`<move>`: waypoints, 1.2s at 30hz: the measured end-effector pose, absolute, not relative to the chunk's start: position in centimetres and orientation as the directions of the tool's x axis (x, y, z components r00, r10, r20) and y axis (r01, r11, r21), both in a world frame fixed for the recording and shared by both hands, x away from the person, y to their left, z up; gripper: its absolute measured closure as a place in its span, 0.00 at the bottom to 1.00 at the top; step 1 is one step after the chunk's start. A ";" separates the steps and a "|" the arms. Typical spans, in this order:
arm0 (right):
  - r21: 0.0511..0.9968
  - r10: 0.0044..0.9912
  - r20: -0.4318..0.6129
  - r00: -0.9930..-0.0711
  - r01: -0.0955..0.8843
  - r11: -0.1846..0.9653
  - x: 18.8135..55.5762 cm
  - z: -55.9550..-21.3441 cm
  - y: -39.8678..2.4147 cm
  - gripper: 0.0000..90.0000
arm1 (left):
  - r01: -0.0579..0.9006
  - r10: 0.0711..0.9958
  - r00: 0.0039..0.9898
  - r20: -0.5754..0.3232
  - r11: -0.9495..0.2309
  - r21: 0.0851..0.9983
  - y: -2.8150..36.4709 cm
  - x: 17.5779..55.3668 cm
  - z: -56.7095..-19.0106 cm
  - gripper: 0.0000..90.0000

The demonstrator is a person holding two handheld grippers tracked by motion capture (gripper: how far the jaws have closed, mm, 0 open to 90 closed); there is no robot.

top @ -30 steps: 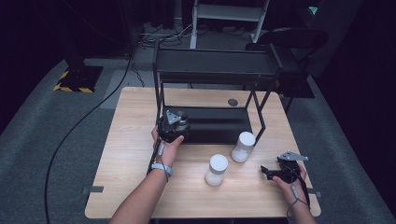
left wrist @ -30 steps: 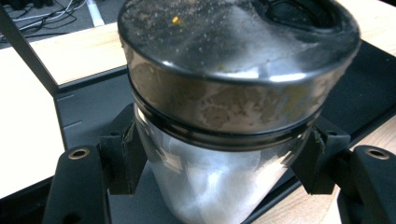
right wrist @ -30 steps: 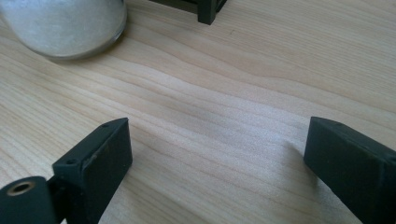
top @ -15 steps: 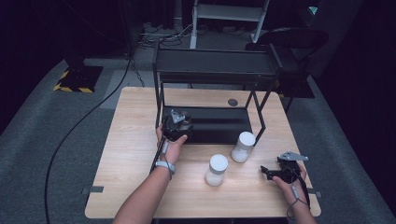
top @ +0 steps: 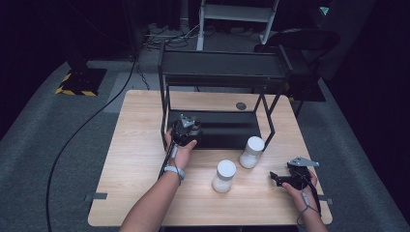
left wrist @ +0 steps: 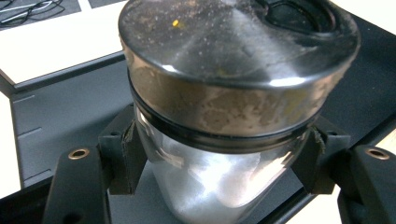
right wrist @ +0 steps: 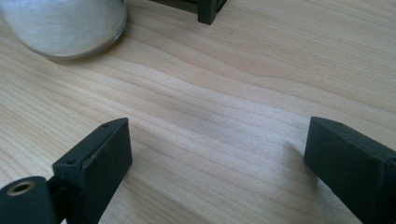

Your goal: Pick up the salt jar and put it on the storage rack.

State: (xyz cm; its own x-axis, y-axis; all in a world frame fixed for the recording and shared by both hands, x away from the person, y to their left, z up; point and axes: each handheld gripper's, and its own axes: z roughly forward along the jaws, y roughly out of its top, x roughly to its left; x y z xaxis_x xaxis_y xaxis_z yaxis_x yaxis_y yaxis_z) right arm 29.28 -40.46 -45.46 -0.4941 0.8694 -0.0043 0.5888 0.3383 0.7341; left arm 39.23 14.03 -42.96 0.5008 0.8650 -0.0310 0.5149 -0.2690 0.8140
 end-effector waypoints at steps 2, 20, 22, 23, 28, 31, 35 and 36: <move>0.734 0.869 -0.005 -0.494 0.589 0.339 29.3 -45.5 -40.5 0.08 | 0.517 0.864 0.502 -0.034 -0.268 0.813 14.0 39.4 -43.1 0.33; 0.734 0.869 -0.005 -0.496 0.588 0.340 29.3 -45.5 -40.5 0.08 | 0.521 0.874 0.483 -0.063 -0.229 0.823 14.3 39.8 -44.0 0.31; 0.734 0.869 -0.005 -0.496 0.588 0.340 29.3 -45.5 -40.5 0.08 | 0.520 0.877 0.478 -0.055 -0.232 0.822 14.2 39.8 -44.0 0.26; 0.734 0.868 -0.005 -0.496 0.588 0.340 29.3 -45.5 -40.5 0.08 | 0.519 0.877 0.477 -0.055 -0.230 0.823 14.1 39.7 -43.9 0.24; 0.734 0.868 -0.005 -0.496 0.588 0.340 29.3 -45.5 -40.5 0.08 | 0.497 0.878 0.476 -0.052 -0.221 0.839 14.2 39.2 -43.3 0.14; 0.734 0.868 -0.005 -0.496 0.588 0.340 29.3 -45.5 -40.5 0.08 | 0.480 0.874 0.484 -0.042 -0.226 0.848 14.3 38.8 -42.6 0.13; 0.734 0.868 -0.005 -0.497 0.588 0.341 29.3 -45.5 -40.5 0.08 | 0.459 0.873 0.486 -0.044 -0.212 0.863 14.6 38.1 -41.8 0.12; 0.734 0.868 -0.005 -0.497 0.588 0.341 29.3 -45.5 -40.5 0.08 | 0.454 0.872 0.488 -0.046 -0.209 0.866 14.6 37.9 -41.7 0.12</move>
